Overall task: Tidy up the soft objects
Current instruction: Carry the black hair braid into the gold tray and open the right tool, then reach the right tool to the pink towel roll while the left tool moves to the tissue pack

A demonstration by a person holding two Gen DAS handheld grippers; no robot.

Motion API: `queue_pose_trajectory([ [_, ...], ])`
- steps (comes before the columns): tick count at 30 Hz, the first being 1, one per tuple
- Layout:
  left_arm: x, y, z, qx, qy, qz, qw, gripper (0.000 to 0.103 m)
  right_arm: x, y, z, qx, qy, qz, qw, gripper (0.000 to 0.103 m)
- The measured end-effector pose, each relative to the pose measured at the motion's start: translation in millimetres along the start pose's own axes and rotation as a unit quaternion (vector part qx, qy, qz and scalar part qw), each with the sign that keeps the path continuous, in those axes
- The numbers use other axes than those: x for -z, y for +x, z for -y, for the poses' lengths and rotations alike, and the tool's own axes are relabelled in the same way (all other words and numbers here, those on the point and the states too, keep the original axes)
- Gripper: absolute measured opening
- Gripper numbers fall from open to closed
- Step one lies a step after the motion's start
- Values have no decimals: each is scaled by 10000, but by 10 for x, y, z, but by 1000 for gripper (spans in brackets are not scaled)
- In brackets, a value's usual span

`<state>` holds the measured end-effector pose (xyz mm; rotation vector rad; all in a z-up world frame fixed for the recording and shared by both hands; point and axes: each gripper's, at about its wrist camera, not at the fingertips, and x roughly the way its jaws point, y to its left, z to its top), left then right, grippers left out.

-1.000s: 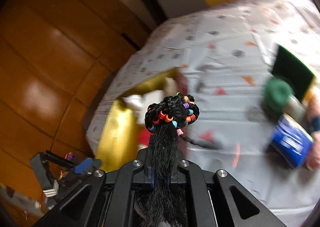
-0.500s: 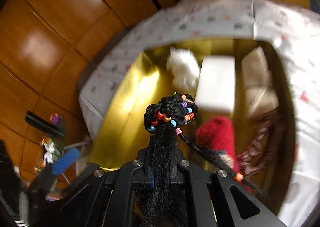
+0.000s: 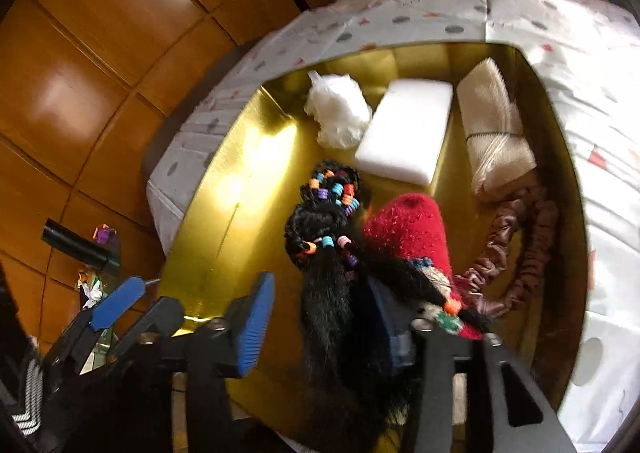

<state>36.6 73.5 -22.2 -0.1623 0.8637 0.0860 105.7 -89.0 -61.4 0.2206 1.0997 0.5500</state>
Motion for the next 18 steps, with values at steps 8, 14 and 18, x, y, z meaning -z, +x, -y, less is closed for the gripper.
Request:
queue_pose_trajectory([
  [8,-5,-60,92,-10,153,78,9999,78,102,-460,-31,208,-344,618,9973,67],
  [14,7,-113,195,38,303,117,9995,78,147,-779,12,482,-638,1021,9916,77],
  [18,8,-134,277,62,412,137,9990,78,166,-867,44,797,-858,1148,9865,81],
])
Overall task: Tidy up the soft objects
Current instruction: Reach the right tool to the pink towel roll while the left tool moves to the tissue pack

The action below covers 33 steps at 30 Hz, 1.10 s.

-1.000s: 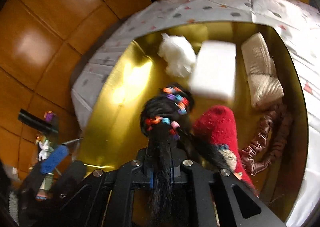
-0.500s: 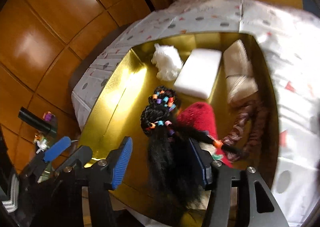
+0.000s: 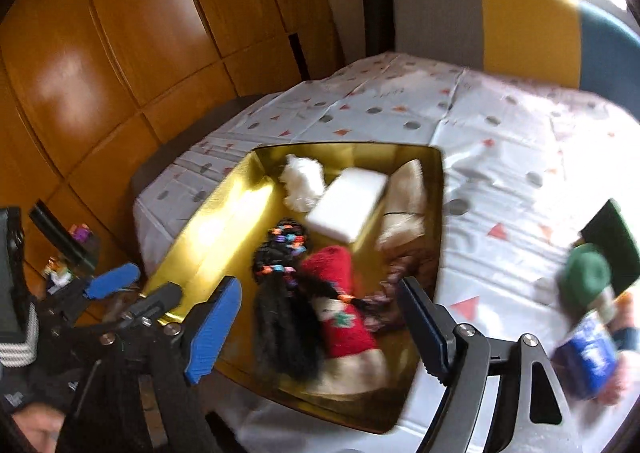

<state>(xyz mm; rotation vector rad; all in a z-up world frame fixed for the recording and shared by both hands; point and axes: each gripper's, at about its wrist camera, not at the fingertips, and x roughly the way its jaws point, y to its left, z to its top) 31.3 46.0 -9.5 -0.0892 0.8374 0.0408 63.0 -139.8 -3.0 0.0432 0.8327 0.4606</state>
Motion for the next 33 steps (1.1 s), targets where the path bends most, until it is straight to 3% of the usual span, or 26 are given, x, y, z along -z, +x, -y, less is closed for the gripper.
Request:
queue_pose_trajectory([
  [10,25,-13,217,185,272,-2,9995,78,114,-284,359,675,-329,138,9971,84],
  [22,-9,-33,591,473,677,12,9966,78,238,-764,1400,1769,127,343,9836,85],
  [28,-2,-26,796,665,868,-54,9940,78,414,-1068,2146,2561,986,634,9595,88],
  [33,-11,-42,932,884,919,-85,9918,71,665,-1285,2698,3031,2117,809,9256,89],
])
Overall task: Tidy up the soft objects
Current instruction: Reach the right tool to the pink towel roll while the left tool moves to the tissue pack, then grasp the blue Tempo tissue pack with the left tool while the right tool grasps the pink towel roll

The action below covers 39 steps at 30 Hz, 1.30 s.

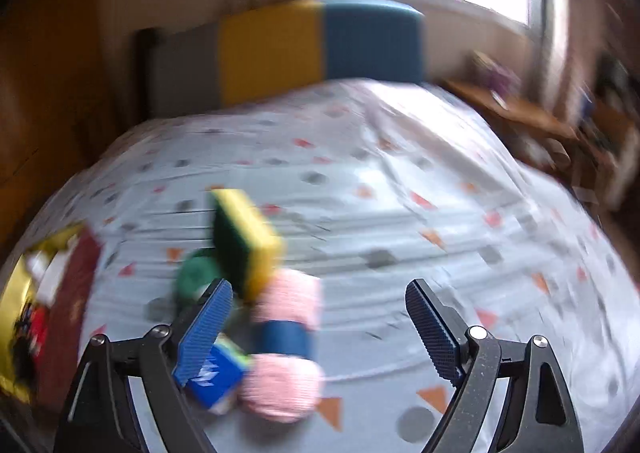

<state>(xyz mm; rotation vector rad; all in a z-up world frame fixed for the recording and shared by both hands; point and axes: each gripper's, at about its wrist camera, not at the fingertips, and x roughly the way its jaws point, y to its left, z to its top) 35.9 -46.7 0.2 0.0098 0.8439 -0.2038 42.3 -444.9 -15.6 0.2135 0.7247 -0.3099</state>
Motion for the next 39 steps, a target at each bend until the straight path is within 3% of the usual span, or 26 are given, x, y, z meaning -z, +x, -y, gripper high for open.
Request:
queue_pose_trajectory([
  [6,-59,68,290,326,254,-154,9990,70,-55,33,323,-122,889,-96,9959,90],
  [16,-142,220,1111,905,1127,-352,9889,71,-8,83,292,-108,876,-256,9958,93],
  [21,-113,556,1508,1036,1418,-769,9814,72,-16,86,356,-41,1007,-301,9945,93],
  [27,-73,956,1912,1197,1747,-963,9726,83,-9,119,476,-138,1367,-450,9895,93],
  [35,-149,1251,2352,1402,2329,-871,9584,99,-16,152,582,-273,1679,-516,9841,93],
  [39,-127,1469,2507,1340,2567,-926,9527,99,-9,184,639,-319,1849,-594,9804,93],
])
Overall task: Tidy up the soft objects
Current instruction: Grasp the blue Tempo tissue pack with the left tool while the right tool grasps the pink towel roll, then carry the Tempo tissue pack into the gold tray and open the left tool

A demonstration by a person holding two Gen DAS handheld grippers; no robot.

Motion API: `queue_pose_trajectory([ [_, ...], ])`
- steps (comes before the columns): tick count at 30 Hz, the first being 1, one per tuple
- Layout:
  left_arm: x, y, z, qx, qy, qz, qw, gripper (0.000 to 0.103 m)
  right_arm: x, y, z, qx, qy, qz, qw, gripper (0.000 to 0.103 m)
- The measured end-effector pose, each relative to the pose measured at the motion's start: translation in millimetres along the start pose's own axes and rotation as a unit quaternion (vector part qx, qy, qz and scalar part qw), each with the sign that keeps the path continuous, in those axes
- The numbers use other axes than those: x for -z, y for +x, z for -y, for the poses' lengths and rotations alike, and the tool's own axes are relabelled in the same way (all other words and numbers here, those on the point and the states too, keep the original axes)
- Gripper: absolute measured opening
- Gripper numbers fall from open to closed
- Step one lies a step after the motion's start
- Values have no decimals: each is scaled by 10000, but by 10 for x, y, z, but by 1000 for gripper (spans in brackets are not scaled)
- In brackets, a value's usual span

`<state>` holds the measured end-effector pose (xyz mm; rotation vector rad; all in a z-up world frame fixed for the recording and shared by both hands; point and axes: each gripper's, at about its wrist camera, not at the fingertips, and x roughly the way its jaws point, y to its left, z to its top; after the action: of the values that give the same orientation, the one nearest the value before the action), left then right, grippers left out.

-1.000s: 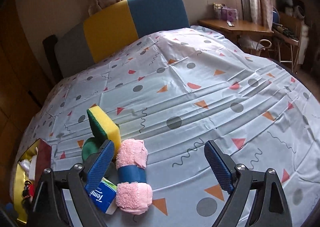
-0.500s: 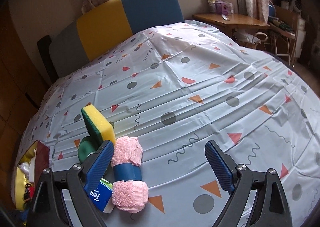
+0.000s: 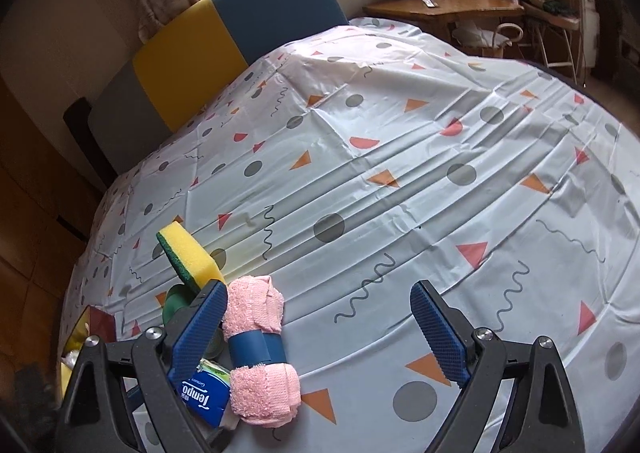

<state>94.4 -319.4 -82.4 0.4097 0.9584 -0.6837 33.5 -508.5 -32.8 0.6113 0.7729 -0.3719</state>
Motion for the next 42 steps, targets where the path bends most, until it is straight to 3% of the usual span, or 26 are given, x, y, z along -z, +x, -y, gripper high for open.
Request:
queue_pose_trajectory([
  [1,-8,57,1,0,30,-47,10000,97,-3,9,12,-6,33,-20,10000,93],
  [3,-17,162,-26,76,-50,-171,9998,80,-9,28,24,-8,54,-55,10000,93],
  [4,-18,192,-46,141,-140,-198,9996,76,-7,33,21,-3,53,-66,10000,93],
  [8,75,129,-127,344,-285,-53,9990,75,-3,74,12,22,12,-136,9999,93],
  [14,401,-88,-219,100,-525,58,9986,75,29,154,-1,29,-66,-346,9994,93],
  [20,767,-241,-199,-211,-359,370,9984,76,116,295,-80,-71,-246,-714,9971,93],
  [32,843,-264,-224,-137,-492,605,9969,75,353,686,-615,-208,-1555,-893,9836,93],
  [33,845,-266,-227,-129,-494,613,9968,75,388,756,-653,-159,-1692,-961,9808,87],
  [34,847,-266,-228,-121,-493,619,9968,75,419,791,-676,-125,-1818,-1014,9780,47],
  [35,869,-283,-230,-104,-502,641,9966,75,459,840,-699,11,-1986,-1104,9738,36],
  [42,864,-303,-204,-183,-430,622,9970,75,459,871,-658,-157,-2029,-1208,9716,38],
])
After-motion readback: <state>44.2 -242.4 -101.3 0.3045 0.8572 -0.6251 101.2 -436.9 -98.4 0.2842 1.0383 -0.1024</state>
